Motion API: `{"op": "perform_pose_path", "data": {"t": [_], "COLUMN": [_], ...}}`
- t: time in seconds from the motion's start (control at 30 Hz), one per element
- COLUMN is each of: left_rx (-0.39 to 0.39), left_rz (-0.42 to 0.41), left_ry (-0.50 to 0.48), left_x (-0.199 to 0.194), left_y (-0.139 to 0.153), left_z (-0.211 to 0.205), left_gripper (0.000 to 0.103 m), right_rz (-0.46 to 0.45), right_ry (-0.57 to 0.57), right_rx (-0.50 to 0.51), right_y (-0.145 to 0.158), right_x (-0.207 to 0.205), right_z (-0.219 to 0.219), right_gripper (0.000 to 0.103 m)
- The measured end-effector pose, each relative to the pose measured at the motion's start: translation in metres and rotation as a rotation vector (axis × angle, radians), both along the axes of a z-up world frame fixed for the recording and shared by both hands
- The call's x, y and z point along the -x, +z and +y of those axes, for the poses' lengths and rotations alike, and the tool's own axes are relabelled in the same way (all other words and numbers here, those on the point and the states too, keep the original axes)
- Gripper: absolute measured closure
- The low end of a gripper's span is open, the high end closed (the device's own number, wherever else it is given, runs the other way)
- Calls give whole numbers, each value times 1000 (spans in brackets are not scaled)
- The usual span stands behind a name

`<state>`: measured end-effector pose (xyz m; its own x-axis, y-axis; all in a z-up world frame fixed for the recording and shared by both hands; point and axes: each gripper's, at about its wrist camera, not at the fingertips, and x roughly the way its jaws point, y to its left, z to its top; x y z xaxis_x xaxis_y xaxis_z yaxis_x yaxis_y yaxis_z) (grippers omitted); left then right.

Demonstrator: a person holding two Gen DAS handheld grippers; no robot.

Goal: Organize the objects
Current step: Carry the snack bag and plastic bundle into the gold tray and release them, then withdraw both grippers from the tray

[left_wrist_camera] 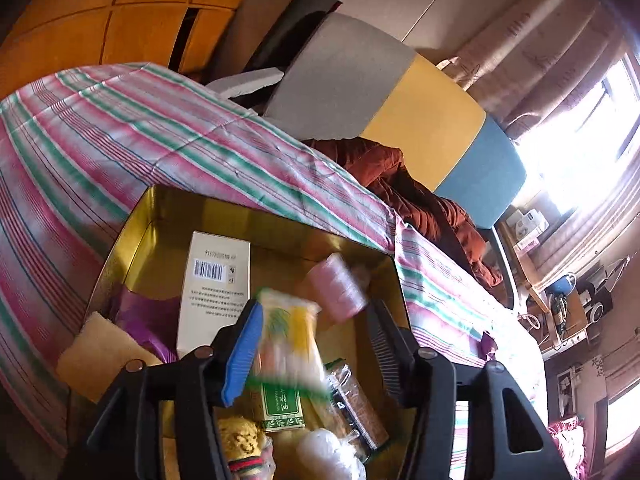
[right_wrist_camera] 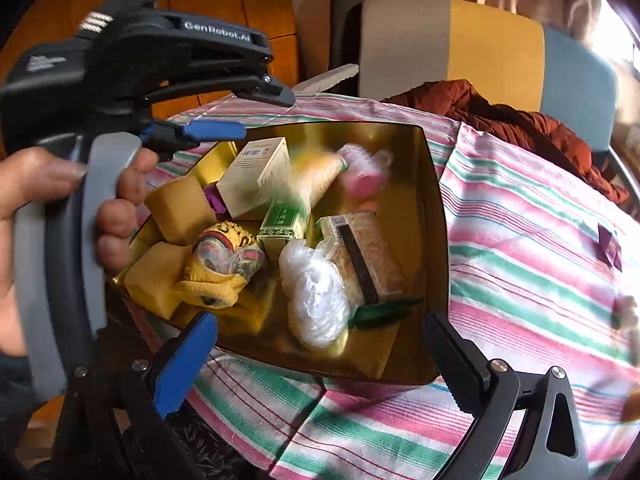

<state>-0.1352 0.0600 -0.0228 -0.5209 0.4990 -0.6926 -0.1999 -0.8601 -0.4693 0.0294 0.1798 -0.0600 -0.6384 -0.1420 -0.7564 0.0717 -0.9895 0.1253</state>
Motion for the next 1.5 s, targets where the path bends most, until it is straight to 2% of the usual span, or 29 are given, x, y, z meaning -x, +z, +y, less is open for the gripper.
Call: {"op": "perform_pose_path", "data": {"t": [0.23,0.43,0.57,0.73,0.97,1.27,1.5], "left_rx": [101,246,298,330,362,343,417], "left_rz": [26,147,200,238,263,261,267], "left_ry": [-49,-86,-75,-64,-58,-52,-14], "left_x": [-27,-62,-77,-90,-102,-112,-115], "left_y": [-5,1,6,10,13,13,13], "left_z": [-3,-3,-6,-9,-10,-15,-13], "left_gripper": [47,47,47,47,46,47,46], "right_rz": [1,16,34,60,53,74,74], "right_ry": [22,3,-34,-76,-87,-117,-176], "right_rx": [-29,-61,-86,-72,-73,-76,-80], "right_y": [-3,-2,0,4,7,14,15], "right_x": [-1,-3,-5,-7,-10,-15,-20], "right_z": [-4,-5,-4,5,7,13,27], "right_gripper": [0,0,0,0,0,0,0]}}
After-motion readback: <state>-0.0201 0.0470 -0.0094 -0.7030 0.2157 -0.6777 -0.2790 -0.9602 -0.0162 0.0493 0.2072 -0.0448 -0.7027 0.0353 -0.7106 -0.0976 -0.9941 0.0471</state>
